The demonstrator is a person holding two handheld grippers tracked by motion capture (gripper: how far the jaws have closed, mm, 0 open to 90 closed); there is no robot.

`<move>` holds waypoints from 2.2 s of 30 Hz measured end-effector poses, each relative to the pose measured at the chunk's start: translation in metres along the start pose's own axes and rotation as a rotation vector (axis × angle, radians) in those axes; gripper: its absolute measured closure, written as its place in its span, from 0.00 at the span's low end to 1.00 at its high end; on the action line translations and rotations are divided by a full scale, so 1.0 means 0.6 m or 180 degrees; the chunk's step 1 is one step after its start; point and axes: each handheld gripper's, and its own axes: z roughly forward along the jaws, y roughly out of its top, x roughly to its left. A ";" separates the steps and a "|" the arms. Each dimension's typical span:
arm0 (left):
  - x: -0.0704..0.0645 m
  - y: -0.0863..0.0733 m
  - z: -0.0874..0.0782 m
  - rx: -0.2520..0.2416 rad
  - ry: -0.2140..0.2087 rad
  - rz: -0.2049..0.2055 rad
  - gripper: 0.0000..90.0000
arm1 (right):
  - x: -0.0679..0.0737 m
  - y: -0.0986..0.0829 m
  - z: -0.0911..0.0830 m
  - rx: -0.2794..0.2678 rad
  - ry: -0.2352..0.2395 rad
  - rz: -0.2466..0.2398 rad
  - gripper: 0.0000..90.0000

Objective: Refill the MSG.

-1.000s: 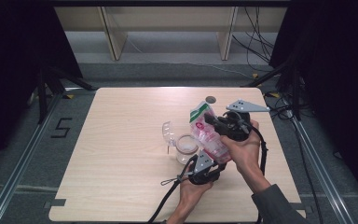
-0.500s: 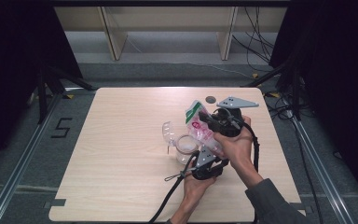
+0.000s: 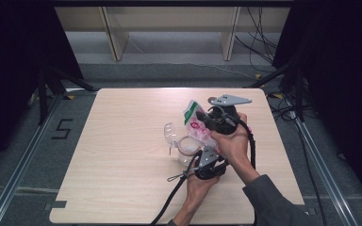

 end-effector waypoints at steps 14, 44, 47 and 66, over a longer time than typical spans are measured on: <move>0.002 -0.002 0.003 -0.0076 -0.0013 0.0094 0.82 | 0.005 0.009 0.018 0.0140 -0.0029 -0.0055 1.00; 0.012 0.004 0.008 -0.0199 -0.0126 0.0117 0.84 | 0.028 0.025 0.054 0.0414 -0.0168 -0.0308 1.00; 0.012 0.004 0.009 -0.0199 -0.0143 0.0107 0.84 | 0.026 0.025 0.056 0.0418 -0.0179 -0.0327 1.00; 0.010 0.006 0.013 -0.0228 -0.0202 0.0094 0.84 | 0.033 0.025 0.062 0.0504 -0.0184 -0.0345 1.00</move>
